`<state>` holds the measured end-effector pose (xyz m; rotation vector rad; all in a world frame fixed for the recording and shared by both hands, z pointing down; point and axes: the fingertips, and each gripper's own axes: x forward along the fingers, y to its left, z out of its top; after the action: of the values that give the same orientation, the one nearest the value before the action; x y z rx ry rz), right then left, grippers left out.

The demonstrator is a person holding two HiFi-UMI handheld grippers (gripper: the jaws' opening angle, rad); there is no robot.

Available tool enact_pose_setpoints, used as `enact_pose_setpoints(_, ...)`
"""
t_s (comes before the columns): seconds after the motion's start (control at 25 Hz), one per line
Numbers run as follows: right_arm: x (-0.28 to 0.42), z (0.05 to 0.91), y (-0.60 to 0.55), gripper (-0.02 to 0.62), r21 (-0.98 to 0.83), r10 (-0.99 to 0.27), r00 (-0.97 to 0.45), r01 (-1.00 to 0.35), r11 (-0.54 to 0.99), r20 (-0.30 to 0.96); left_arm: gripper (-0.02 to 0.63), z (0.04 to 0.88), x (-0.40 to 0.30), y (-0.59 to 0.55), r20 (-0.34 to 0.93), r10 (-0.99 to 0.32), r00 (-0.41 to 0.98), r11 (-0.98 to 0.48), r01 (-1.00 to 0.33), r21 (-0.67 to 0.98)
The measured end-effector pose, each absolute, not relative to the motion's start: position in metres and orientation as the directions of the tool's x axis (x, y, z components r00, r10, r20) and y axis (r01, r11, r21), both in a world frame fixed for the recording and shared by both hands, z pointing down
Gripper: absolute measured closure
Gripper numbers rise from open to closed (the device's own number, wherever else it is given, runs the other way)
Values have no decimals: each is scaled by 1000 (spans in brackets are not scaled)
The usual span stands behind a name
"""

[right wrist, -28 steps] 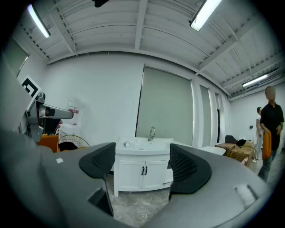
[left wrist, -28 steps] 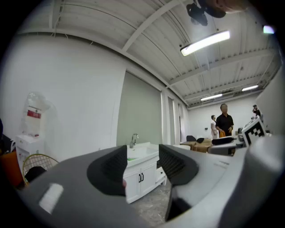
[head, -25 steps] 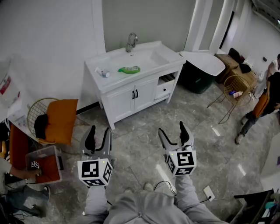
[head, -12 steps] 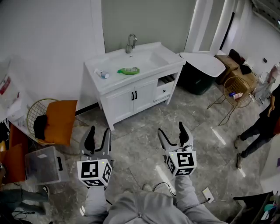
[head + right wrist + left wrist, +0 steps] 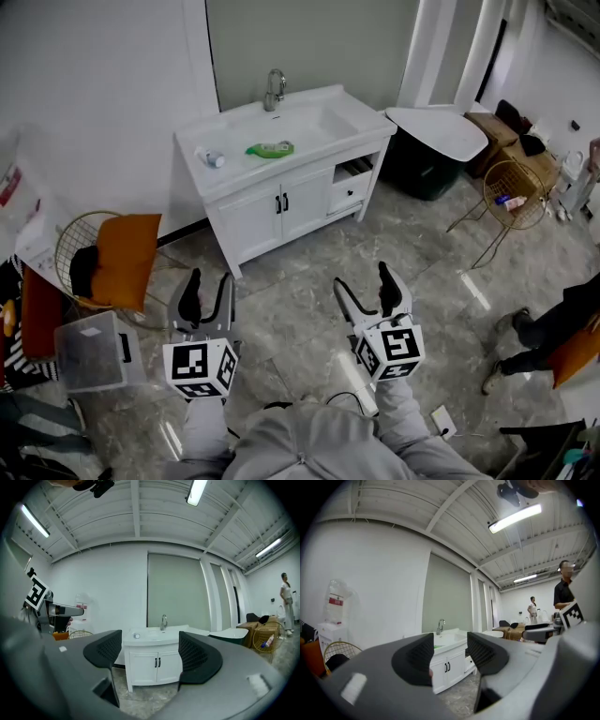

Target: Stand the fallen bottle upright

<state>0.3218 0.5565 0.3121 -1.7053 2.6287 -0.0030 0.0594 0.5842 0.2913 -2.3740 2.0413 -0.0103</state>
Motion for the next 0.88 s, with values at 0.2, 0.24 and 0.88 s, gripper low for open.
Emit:
enact_pose_setpoints(0.2, 331, 321, 540, 215, 0, -907, -421, -907, 421, 19, 367, 304, 73, 572, 34, -989, 143, -143, -990, -14)
enact_pose_setpoints(0.24, 332, 323, 536, 215, -1, -906, -422, -906, 422, 27, 367, 306, 74, 569, 42, -989, 142, -143, -990, -15)
enact_pose_setpoints(0.88, 269, 347, 390, 215, 1, -915, -395, -918, 396, 82, 367, 331, 28, 402, 94, -971, 219, -221, -975, -18)
